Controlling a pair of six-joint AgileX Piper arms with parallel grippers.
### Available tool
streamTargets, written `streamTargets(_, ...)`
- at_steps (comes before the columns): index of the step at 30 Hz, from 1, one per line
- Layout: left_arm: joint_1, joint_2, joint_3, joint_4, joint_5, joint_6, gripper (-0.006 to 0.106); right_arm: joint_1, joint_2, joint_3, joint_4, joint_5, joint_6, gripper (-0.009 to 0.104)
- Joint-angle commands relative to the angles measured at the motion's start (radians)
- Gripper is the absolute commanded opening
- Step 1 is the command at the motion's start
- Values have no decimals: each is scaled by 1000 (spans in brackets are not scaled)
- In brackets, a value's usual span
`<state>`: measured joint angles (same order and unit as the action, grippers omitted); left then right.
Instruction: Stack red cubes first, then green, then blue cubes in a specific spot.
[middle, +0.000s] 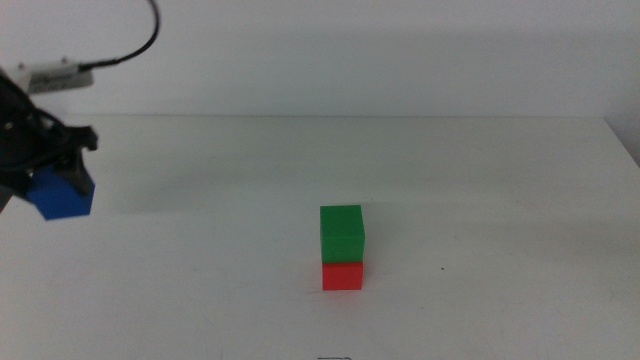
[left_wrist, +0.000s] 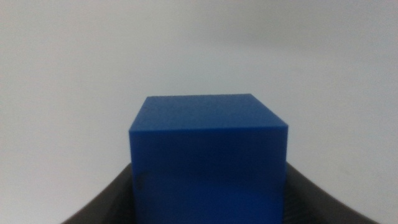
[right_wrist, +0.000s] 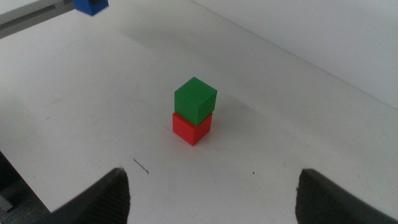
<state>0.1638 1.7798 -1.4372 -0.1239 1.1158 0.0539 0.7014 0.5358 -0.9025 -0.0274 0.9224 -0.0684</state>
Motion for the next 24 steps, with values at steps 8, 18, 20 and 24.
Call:
streamTargets(8, -438, -211, -55, 165, 58, -455, 6, 1, 9, -24, -11, -73, -13, 94)
streamTargets(18, -819, 48, -382, 187, 208, -642, 6, 1, 9, -24, -11, -73, -13, 94)
streamTargets(20, -861, 87, -434, 196, 205, -687, 6, 1, 9, -24, -11, -73, -13, 94)
streamTargets(24, -911, 112, -471, 218, 204, -784, 6, 1, 9, -24, -11, -73, -13, 94)
